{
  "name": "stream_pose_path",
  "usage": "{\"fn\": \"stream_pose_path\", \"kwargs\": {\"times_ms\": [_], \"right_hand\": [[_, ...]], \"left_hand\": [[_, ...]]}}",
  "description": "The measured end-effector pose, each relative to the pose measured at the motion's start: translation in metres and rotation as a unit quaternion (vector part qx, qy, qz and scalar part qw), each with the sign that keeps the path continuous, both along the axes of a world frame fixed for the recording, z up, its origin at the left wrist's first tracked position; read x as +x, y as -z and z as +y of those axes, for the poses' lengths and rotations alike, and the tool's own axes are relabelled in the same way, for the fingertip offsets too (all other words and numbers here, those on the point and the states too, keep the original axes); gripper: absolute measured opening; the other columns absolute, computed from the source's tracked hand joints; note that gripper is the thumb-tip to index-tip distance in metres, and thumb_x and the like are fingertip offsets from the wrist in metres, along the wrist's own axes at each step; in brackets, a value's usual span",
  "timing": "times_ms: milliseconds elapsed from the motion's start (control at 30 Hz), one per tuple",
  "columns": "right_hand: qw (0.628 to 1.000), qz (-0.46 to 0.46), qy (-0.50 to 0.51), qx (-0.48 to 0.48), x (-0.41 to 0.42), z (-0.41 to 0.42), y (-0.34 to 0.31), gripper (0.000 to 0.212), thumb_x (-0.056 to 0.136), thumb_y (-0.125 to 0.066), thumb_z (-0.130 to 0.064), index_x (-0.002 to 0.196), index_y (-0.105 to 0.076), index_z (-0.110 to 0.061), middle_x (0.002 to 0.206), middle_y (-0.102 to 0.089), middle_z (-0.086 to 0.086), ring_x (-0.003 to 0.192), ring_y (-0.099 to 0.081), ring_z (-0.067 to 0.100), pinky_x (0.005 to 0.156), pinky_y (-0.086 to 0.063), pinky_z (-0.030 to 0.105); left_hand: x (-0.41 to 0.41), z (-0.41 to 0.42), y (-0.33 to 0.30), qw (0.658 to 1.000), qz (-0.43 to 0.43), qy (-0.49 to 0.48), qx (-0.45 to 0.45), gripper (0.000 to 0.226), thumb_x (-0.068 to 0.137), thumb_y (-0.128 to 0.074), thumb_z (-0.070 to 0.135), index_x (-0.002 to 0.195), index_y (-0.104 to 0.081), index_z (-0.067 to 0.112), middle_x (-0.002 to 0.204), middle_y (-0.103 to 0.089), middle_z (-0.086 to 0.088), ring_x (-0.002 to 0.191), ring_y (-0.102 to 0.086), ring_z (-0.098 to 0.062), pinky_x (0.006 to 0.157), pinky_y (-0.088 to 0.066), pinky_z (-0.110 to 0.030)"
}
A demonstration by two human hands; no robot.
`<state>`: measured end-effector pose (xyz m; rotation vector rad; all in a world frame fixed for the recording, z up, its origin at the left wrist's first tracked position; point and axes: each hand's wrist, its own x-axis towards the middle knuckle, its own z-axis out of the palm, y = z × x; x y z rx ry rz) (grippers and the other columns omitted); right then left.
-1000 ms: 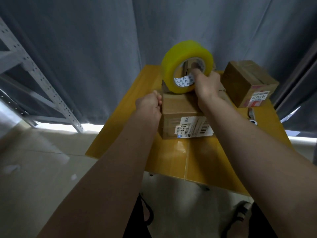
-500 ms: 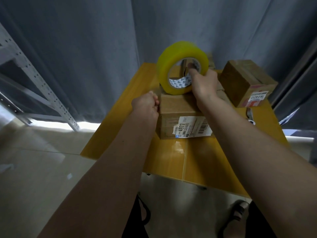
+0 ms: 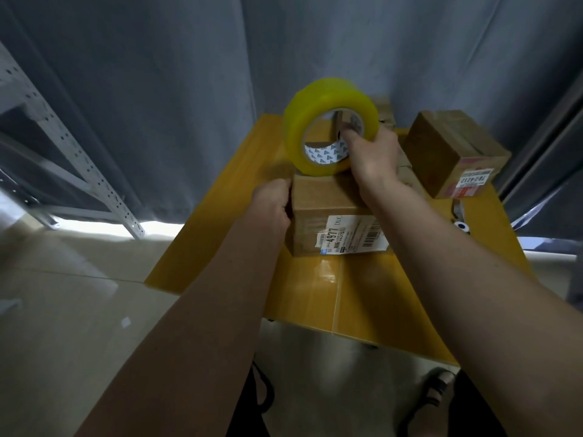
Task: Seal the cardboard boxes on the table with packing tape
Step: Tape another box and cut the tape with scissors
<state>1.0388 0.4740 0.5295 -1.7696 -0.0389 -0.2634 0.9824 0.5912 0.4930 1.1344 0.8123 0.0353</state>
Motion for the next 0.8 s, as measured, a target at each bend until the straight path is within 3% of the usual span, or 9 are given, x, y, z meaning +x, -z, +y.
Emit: {"fn": "stream_pose_path", "kwargs": {"times_ms": [67,167,367,467,500,567,667,733,800], "right_hand": [[1.000,0.000,0.005,-0.002,0.000,0.001,0.001,0.016,0.089,-0.065,-0.026,0.099,-0.068,-0.014,0.090,-0.067,0.001,0.086,-0.063,0.016,0.077,-0.047,0.025],[1.000,-0.003,0.022,-0.016,0.001,0.002,0.002,0.019,0.089,-0.065,-0.027,0.102,-0.069,-0.014,0.088,-0.065,-0.003,0.082,-0.059,0.012,0.073,-0.040,0.021],[1.000,-0.007,0.019,-0.016,0.001,0.002,0.001,0.021,0.090,-0.063,-0.023,0.105,-0.069,-0.011,0.093,-0.065,-0.001,0.088,-0.061,0.015,0.082,-0.049,0.028],[0.999,-0.008,0.023,-0.021,0.001,0.001,0.001,0.021,0.090,-0.063,-0.023,0.106,-0.069,-0.010,0.095,-0.066,0.001,0.091,-0.063,0.017,0.084,-0.051,0.029],[0.999,-0.007,0.023,-0.023,0.001,0.001,0.001,0.022,0.090,-0.063,-0.023,0.106,-0.069,-0.009,0.096,-0.067,0.002,0.092,-0.063,0.017,0.085,-0.051,0.030],[1.000,-0.004,0.022,-0.022,0.000,0.002,0.001,0.022,0.090,-0.063,-0.023,0.106,-0.069,-0.008,0.100,-0.069,0.004,0.094,-0.064,0.019,0.088,-0.052,0.033],[0.999,-0.008,0.025,-0.021,0.000,0.002,0.001,0.021,0.090,-0.062,-0.022,0.104,-0.069,-0.007,0.100,-0.070,0.007,0.096,-0.064,0.021,0.089,-0.052,0.035],[0.999,-0.009,0.028,-0.022,-0.001,0.003,0.001,0.020,0.090,-0.062,-0.022,0.103,-0.069,-0.007,0.099,-0.070,0.007,0.095,-0.065,0.021,0.088,-0.052,0.034],[0.999,-0.011,0.032,-0.026,0.000,0.003,0.000,0.019,0.090,-0.063,-0.021,0.100,-0.070,-0.007,0.095,-0.069,0.004,0.092,-0.064,0.020,0.082,-0.051,0.029]], "left_hand": [[0.002,-0.001,0.002,0.999,0.000,0.008,0.034,0.012,0.093,-0.055,0.011,0.087,-0.065,0.007,0.094,-0.072,-0.014,0.083,-0.069,-0.027,0.063,-0.057,-0.033],[0.003,-0.001,0.006,0.999,-0.004,0.025,0.035,0.015,0.090,-0.060,0.016,0.077,-0.066,0.010,0.083,-0.073,-0.012,0.076,-0.070,-0.027,0.067,-0.057,-0.035],[-0.011,-0.002,0.031,0.997,0.015,0.065,0.047,0.033,0.087,-0.068,0.042,0.075,-0.070,0.011,0.075,-0.074,-0.010,0.075,-0.071,-0.028,0.069,-0.059,-0.041],[-0.007,0.007,0.021,0.982,-0.006,0.044,0.184,0.017,0.094,-0.055,0.019,0.084,-0.068,0.013,0.081,-0.065,-0.004,0.072,-0.061,-0.017,0.063,-0.051,-0.026],[-0.004,0.009,0.011,0.969,-0.041,0.024,0.244,0.020,0.094,-0.049,0.012,0.089,-0.069,0.014,0.080,-0.062,0.000,0.070,-0.057,-0.010,0.059,-0.048,-0.020],[-0.006,0.002,-0.006,0.937,-0.107,0.023,0.332,0.029,0.094,-0.042,0.006,0.079,-0.065,0.017,0.070,-0.055,0.004,0.057,-0.051,0.000,0.045,-0.039,-0.011],[-0.024,-0.023,-0.007,0.900,-0.148,0.077,0.404,0.020,0.100,-0.041,0.015,0.087,-0.056,0.015,0.082,-0.057,0.002,0.074,-0.054,-0.010,0.062,-0.045,-0.023],[-0.033,-0.031,-0.001,0.889,-0.159,0.095,0.420,0.019,0.103,-0.037,0.022,0.093,-0.051,0.016,0.086,-0.055,0.003,0.083,-0.057,-0.016,0.073,-0.048,-0.032],[-0.034,-0.031,0.000,0.887,-0.156,0.101,0.422,0.020,0.105,-0.033,0.027,0.100,-0.050,0.017,0.091,-0.056,0.003,0.086,-0.058,-0.015,0.075,-0.049,-0.032]]}}
